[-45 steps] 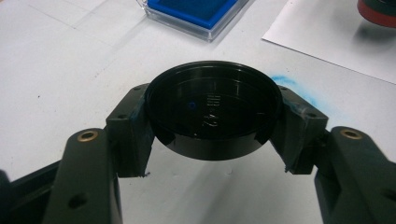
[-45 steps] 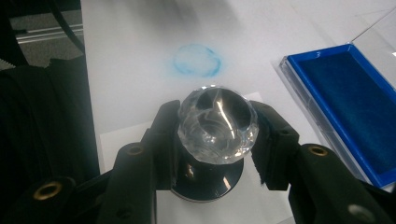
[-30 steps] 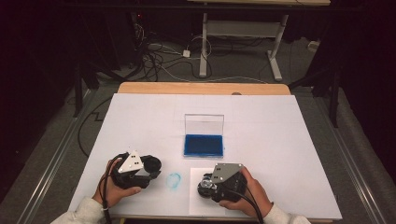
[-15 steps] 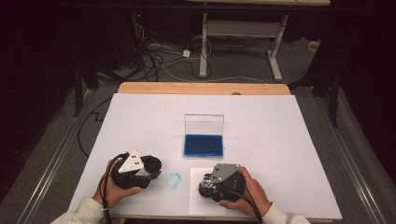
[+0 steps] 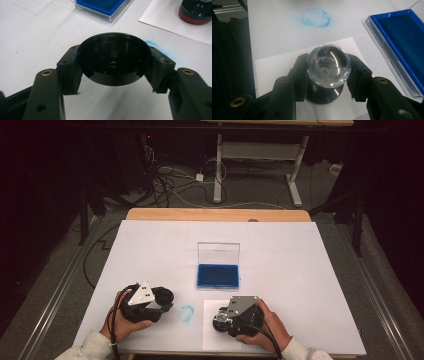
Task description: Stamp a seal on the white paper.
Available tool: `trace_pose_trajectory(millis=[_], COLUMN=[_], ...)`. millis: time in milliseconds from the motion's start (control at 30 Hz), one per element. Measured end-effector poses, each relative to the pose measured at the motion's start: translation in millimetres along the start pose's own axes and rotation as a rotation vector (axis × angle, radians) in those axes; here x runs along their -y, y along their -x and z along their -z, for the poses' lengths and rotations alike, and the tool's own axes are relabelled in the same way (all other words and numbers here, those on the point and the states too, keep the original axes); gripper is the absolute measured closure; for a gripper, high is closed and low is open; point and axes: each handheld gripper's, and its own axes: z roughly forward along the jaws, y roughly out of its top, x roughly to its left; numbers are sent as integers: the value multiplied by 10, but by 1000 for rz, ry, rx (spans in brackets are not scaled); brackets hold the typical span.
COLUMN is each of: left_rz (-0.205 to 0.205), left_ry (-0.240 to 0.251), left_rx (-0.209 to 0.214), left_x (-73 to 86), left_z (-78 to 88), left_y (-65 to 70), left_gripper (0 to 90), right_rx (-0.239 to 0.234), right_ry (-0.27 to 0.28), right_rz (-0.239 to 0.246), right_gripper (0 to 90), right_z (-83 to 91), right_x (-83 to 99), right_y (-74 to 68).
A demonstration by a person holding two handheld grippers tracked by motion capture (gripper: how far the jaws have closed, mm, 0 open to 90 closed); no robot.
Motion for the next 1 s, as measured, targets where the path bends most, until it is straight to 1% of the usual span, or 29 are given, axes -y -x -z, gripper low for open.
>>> trace_pose_trajectory(millis=[67,167,467,567,600,700,733,867,1000], left_rz=[-1,-3,-6,-7,-28,-43,-43,-34,-39], left_ry=[2,10,5,5,-6,-5,-5,-7,-10], left_rx=[0,0,-3,-1,-3,-2,0,0,2], left_x=[0,2,2,0,-4,-17,-16,-1,-5], left_z=[1,11,10,5,12,13,12,14,11], left_y=[-1,3,6,12,5,26,25,12,23], left_gripper=[366,366,366,366,367,367,367,366,366], right_rx=[-3,-4,-4,-2,0,7,2,-11,-19], right_ry=[-2,1,-1,1,-1,-2,4,7,6], right_rz=[7,4,-5,3,0,16,6,4,-3], right_gripper=[566,566,566,566,566,566,566,566,566], right_z=[3,0,-4,-5,-3,2,-2,-4,-4], right_x=[5,5,2,2,2,7,11,16,19], right_y=[2,7,6,4,1,-8,-3,19,27])
